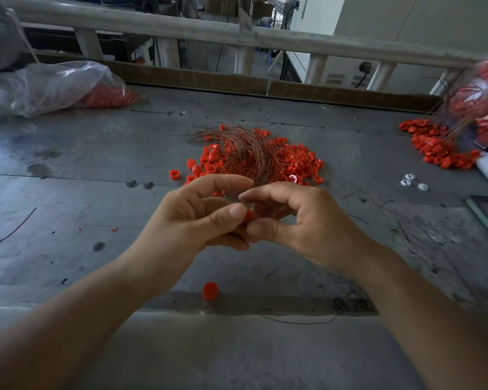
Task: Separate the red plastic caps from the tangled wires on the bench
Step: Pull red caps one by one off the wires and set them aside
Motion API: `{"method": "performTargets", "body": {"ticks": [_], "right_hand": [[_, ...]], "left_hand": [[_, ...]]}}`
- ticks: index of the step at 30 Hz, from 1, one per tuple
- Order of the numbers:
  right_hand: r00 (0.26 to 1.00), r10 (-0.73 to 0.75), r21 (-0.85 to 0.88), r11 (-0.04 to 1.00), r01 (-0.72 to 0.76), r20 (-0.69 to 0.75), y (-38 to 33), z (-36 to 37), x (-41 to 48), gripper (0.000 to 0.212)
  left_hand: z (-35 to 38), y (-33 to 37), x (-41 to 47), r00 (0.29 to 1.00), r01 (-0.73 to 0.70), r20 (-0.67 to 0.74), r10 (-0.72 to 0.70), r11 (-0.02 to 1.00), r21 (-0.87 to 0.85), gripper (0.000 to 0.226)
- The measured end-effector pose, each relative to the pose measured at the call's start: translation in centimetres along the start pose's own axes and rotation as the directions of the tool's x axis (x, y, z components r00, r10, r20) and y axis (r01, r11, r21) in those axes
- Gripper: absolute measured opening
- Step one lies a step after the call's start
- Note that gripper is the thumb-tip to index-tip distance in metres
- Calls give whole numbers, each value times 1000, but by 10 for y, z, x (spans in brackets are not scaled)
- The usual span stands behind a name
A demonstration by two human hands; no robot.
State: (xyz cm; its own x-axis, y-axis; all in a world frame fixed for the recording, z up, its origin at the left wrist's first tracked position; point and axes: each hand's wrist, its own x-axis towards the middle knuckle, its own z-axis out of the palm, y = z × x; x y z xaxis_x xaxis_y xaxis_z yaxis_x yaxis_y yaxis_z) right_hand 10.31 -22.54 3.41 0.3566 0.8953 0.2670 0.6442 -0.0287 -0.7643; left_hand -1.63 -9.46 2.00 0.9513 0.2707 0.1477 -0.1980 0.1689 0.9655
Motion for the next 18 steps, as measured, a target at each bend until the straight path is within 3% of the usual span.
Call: {"method": "performTargets", "body": {"ticks": [3,8,12,15,18], "right_hand": [[999,41,34,999,-42,20,0,-2,0,15],[999,50,-122,991,-52,-21,2,-10,-1,5],[993,99,-177,980,-87,60,2,-13,-1,6],[970,153,-195,974,-116,190,2,-8,-2,6],[928,210,-285,951,-120,308,4,0,-3,8]], "left_hand": [[-3,0,2,999,-6,-40,5,1000,-26,14],[-8,2,4,999,31,-28,-32,999,-23,20],[-11,0,4,994,100,-52,-94,987,125,13],[-11,0,4,993,116,-55,-104,938,328,26],[-17,-1,7,981,155,-168,-94,903,401,23]]}}
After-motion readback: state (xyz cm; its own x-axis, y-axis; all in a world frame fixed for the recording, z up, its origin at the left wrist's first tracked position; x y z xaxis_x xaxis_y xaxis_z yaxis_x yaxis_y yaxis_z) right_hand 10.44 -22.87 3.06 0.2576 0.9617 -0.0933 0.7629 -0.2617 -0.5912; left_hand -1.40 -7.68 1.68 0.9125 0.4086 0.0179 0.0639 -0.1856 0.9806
